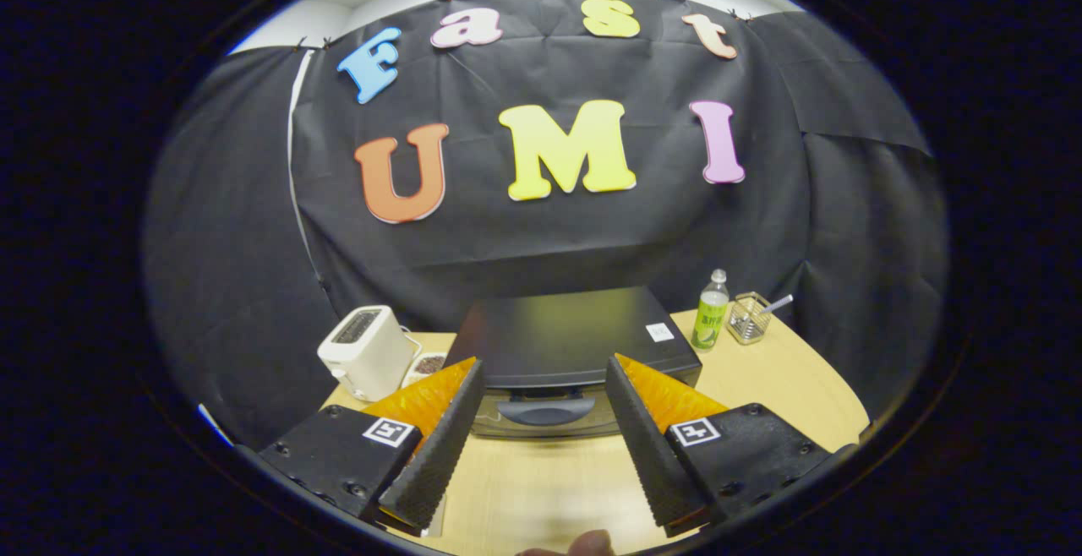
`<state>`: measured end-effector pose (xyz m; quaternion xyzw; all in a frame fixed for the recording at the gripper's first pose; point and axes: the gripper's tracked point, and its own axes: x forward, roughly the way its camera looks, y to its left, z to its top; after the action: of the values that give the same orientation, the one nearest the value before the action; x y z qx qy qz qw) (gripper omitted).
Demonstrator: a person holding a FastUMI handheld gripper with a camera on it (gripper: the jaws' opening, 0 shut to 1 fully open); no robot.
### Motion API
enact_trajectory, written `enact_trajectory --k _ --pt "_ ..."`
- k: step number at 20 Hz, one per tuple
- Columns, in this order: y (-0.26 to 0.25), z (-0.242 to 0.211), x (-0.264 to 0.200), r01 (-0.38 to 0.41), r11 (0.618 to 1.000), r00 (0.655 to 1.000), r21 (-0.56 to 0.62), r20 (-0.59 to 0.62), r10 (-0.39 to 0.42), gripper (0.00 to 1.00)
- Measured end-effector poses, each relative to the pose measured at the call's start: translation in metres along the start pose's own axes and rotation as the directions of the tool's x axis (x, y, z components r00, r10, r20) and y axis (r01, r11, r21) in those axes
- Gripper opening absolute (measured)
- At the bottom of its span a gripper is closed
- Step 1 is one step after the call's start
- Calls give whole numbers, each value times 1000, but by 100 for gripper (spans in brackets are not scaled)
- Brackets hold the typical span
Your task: Open the toaster oven, put the food inside, and close the toaster oven door.
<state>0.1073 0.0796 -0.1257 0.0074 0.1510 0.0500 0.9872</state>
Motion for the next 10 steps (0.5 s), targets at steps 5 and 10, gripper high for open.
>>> enact_trajectory --k 5,10 --pt "-9 41 -63 8 1000 995 -3 102 -7 100" --pt "-21 48 -120 27 999 987 -35 161 -21 100"
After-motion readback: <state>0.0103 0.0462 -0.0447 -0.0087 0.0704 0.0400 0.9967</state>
